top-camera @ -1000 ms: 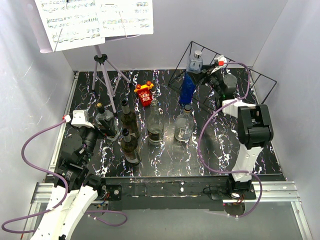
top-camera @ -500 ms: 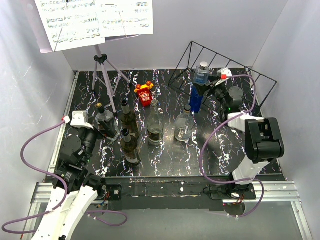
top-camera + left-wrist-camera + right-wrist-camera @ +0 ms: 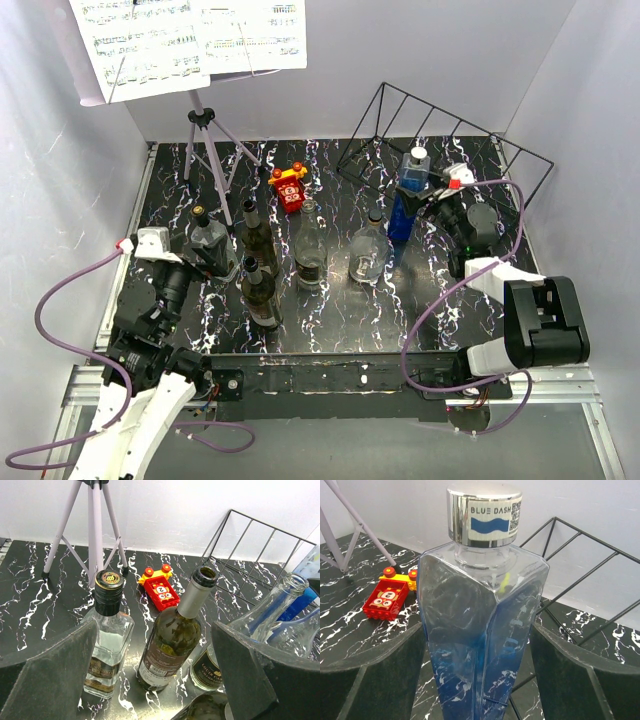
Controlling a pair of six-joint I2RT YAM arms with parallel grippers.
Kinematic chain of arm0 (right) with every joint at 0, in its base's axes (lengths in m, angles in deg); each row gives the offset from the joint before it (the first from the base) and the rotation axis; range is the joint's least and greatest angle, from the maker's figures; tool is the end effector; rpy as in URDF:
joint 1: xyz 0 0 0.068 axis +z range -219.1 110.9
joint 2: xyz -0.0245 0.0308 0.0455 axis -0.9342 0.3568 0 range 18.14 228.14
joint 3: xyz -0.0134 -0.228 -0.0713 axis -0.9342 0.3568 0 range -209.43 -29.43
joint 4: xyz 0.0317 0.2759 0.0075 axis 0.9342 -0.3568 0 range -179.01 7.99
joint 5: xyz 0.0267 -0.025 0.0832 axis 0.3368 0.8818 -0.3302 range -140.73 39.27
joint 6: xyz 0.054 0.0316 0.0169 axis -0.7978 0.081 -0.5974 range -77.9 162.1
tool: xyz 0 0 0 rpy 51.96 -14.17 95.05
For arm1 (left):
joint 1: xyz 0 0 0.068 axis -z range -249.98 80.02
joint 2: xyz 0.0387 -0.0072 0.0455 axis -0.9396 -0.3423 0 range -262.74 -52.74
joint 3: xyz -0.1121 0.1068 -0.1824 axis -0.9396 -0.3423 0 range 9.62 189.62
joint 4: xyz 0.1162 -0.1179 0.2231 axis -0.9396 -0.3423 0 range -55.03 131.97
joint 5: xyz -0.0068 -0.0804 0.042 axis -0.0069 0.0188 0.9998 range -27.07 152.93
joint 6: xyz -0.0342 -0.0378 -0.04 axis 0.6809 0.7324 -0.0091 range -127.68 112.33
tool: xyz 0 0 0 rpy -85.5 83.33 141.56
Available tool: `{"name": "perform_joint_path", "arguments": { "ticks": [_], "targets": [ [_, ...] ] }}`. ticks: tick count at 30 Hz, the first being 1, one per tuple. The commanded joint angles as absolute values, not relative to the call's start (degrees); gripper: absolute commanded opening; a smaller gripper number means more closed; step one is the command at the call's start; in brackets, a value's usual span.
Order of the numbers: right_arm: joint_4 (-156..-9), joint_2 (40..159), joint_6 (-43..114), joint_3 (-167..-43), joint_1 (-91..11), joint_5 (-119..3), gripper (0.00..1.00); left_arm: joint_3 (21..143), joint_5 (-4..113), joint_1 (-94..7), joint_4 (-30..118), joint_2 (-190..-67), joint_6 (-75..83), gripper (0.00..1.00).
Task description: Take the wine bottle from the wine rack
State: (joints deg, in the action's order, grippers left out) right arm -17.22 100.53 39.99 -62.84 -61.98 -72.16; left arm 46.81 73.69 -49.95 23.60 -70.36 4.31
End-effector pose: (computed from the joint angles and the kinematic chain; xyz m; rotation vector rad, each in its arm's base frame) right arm 0.3189 0.0585 0.2151 -0.3773 1.2692 0.3787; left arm 0.1465 -0.0433 0.3299 -0.0400 1.5572 -0.2961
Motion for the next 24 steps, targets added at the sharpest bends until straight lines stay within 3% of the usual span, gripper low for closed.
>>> {"name": "perform_joint_path", "arguments": {
  "ticks": [1, 4, 11, 19, 24],
  "targets": [
    [4.38, 94.43, 41.92, -60.73, -62.33, -68.84, 0.01, 46.62, 72.95, -49.68, 24.04, -69.17, 4.19, 0.98],
    [4.91, 93.46, 41.92, -58.96, -62.33, -67.79, 0.05, 46.62, 72.86, -49.68, 23.86, -68.82, 4.28, 0.98],
    [2.11, 93.55, 40.95, -59.48, -62.24, -67.26, 0.47, 46.62, 73.03, -49.77, 23.78, -68.56, 4.28, 0.98],
    [-2.02, 93.02, 41.74, -60.72, -62.33, -67.7, 0.77, 46.62, 73.12, -49.77, 23.6, -68.64, 4.28, 0.98],
    [-6.94, 91.62, 43.49, -61.68, -62.33, -67.43, 0.86, 46.71, 73.04, -49.68, 23.69, -68.73, 4.37, 0.98]
  ]
}}
